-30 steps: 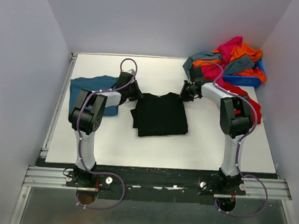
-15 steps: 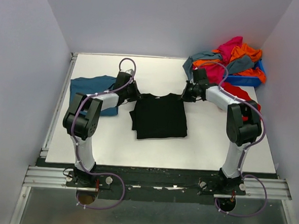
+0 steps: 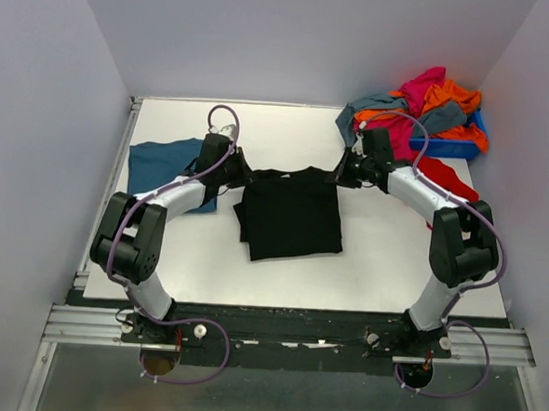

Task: Fold and stack the t-shirts
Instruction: Put the neatly folded tshirt into the corner of the board with both arms

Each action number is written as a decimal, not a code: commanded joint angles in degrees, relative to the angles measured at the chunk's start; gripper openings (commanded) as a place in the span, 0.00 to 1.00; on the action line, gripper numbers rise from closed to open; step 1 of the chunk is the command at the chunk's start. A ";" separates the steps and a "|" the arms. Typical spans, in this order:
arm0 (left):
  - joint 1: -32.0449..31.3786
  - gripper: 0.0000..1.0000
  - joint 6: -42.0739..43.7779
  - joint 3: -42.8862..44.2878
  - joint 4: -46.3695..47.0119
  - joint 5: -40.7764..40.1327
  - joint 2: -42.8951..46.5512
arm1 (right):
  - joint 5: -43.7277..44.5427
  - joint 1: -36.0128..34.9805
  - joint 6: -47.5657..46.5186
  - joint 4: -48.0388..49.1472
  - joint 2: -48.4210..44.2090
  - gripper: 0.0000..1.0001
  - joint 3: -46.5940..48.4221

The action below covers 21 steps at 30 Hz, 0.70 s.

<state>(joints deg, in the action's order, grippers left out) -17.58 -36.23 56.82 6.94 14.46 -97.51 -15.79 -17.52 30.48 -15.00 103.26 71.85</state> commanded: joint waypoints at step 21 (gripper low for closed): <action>9.13 0.00 2.48 2.68 -32.94 -13.66 30.00 | -6.01 -13.41 -0.34 2.26 -19.24 0.01 -1.90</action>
<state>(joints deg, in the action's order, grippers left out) -12.19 -35.66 55.33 -15.62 7.42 -72.75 -21.50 -27.05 29.52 -13.76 86.67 66.94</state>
